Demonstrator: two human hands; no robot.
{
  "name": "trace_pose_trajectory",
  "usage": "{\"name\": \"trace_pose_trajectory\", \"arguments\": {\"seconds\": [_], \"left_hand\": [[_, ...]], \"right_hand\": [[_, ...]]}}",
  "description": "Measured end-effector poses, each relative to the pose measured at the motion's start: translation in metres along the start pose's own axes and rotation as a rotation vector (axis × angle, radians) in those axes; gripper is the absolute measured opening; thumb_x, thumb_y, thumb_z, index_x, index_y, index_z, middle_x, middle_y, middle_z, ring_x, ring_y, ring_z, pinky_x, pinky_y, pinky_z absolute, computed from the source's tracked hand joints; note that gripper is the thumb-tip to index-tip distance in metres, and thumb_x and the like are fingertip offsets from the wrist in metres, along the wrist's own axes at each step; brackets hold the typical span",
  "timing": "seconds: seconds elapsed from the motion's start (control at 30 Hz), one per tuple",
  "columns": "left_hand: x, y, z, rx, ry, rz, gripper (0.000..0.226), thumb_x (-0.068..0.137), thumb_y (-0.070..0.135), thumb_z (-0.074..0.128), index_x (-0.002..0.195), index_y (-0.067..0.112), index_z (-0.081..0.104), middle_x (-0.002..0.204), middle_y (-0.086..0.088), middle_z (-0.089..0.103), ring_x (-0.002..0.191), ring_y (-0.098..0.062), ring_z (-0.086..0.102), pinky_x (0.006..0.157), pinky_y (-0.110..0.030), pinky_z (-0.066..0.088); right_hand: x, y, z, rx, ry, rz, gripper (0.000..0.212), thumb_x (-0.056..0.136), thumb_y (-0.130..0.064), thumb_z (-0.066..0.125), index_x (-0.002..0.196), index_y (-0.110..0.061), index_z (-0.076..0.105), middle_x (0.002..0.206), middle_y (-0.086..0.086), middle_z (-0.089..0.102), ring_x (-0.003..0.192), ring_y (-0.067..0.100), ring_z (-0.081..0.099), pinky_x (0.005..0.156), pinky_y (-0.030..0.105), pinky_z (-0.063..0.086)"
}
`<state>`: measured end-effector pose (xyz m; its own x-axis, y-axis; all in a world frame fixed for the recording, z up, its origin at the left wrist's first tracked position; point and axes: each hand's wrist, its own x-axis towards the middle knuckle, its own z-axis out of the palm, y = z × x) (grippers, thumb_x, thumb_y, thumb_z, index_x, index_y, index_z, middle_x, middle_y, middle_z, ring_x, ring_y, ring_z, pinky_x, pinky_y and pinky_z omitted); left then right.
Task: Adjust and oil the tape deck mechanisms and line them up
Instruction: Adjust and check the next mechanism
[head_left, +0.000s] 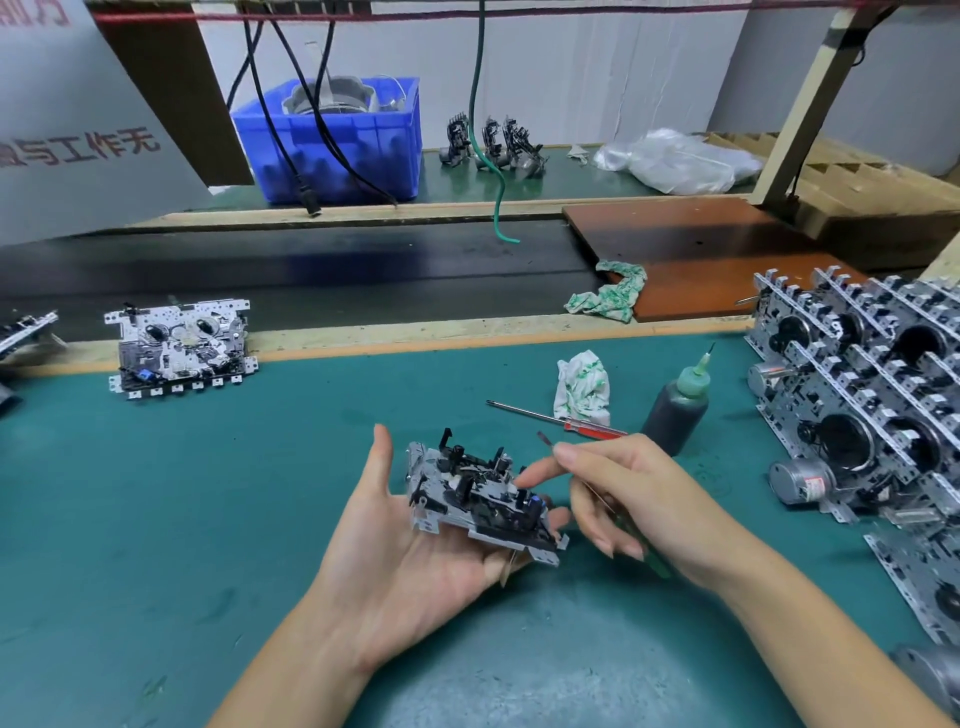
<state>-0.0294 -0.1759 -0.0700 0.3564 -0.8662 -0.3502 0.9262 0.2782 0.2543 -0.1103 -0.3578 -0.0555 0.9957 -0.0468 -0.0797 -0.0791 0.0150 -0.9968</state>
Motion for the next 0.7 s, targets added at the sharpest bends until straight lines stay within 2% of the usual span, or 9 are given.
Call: {"name": "trace_pose_trajectory", "arguments": {"seconds": [0.13,0.2,0.27,0.3,0.37,0.43,0.47,0.6,0.7], "left_hand": [[-0.002,0.000,0.002,0.015,0.001,0.007,0.099,0.077,0.077,0.042,0.115,-0.013,0.059,0.128,-0.035,0.052,0.112,-0.054,0.053,0.097,-0.062,0.042],[-0.001,0.001,0.001,0.039,-0.006,0.005,0.096,0.078,0.075,0.043,0.114,-0.012,0.061,0.127,-0.035,0.053,0.112,-0.053,0.054,0.087,-0.059,0.049],[0.000,0.002,-0.001,0.105,-0.023,0.014,0.090,0.080,0.071,0.041,0.118,-0.009,0.060,0.130,-0.034,0.050,0.118,-0.051,0.051,0.093,-0.060,0.047],[0.001,0.002,-0.003,0.138,-0.026,0.027,0.085,0.083,0.067,0.041,0.120,-0.007,0.059,0.132,-0.033,0.049,0.121,-0.049,0.049,0.097,-0.060,0.043],[0.003,0.005,-0.007,0.182,-0.028,0.065,0.073,0.088,0.057,0.041,0.122,-0.005,0.059,0.134,-0.032,0.049,0.123,-0.047,0.049,0.101,-0.058,0.040],[0.004,0.006,-0.009,0.186,-0.028,0.095,0.068,0.090,0.052,0.040,0.121,-0.005,0.060,0.134,-0.031,0.049,0.123,-0.046,0.049,0.100,-0.057,0.040],[0.005,0.007,-0.010,0.186,-0.026,0.103,0.068,0.090,0.052,0.040,0.121,-0.005,0.060,0.134,-0.031,0.049,0.122,-0.046,0.050,0.100,-0.057,0.040],[0.007,0.008,-0.013,0.209,-0.021,0.100,0.068,0.090,0.050,0.041,0.124,-0.006,0.057,0.135,-0.032,0.047,0.123,-0.047,0.049,0.100,-0.057,0.041],[0.009,0.009,-0.017,0.243,-0.027,0.096,0.067,0.090,0.050,0.041,0.125,-0.005,0.057,0.135,-0.032,0.047,0.123,-0.047,0.049,0.103,-0.055,0.039]], "right_hand": [[0.000,-0.001,0.000,-0.024,-0.017,-0.014,0.037,0.089,-0.033,0.046,0.090,-0.011,0.075,0.039,0.004,0.045,0.028,0.008,0.030,0.074,0.024,0.053],[0.001,-0.001,-0.001,-0.027,0.020,-0.043,0.038,0.089,-0.034,0.045,0.085,-0.012,0.075,0.039,0.005,0.045,0.028,0.008,0.031,0.061,0.016,0.051],[0.003,0.001,-0.005,-0.106,0.155,-0.064,0.037,0.090,-0.037,0.045,0.081,-0.016,0.075,0.041,0.004,0.047,0.031,0.010,0.035,0.044,0.012,0.038],[0.004,0.004,-0.008,-0.217,0.250,-0.082,0.035,0.092,-0.037,0.046,0.081,-0.020,0.074,0.043,0.002,0.049,0.034,0.010,0.037,0.043,0.014,0.034],[0.005,0.011,-0.012,-0.608,0.396,-0.122,0.030,0.095,-0.036,0.046,0.085,-0.027,0.072,0.049,-0.001,0.055,0.043,0.006,0.046,0.051,0.022,0.039],[0.004,0.016,-0.009,-0.992,0.419,-0.136,0.028,0.096,-0.037,0.043,0.091,-0.029,0.069,0.063,-0.004,0.062,0.063,0.010,0.058,0.066,0.032,0.046],[0.004,0.018,-0.006,-1.074,0.411,-0.136,0.028,0.097,-0.038,0.042,0.094,-0.029,0.068,0.071,-0.005,0.065,0.074,0.015,0.060,0.070,0.034,0.046],[0.006,0.021,-0.001,-1.257,0.432,-0.217,0.023,0.098,-0.032,0.044,0.107,-0.028,0.065,0.101,-0.012,0.066,0.101,0.013,0.056,0.078,0.029,0.043],[0.006,0.014,-0.003,-1.034,0.663,-0.399,0.014,0.091,-0.021,0.060,0.102,-0.020,0.069,0.088,-0.007,0.063,0.087,0.017,0.055,0.074,0.028,0.041]]}}
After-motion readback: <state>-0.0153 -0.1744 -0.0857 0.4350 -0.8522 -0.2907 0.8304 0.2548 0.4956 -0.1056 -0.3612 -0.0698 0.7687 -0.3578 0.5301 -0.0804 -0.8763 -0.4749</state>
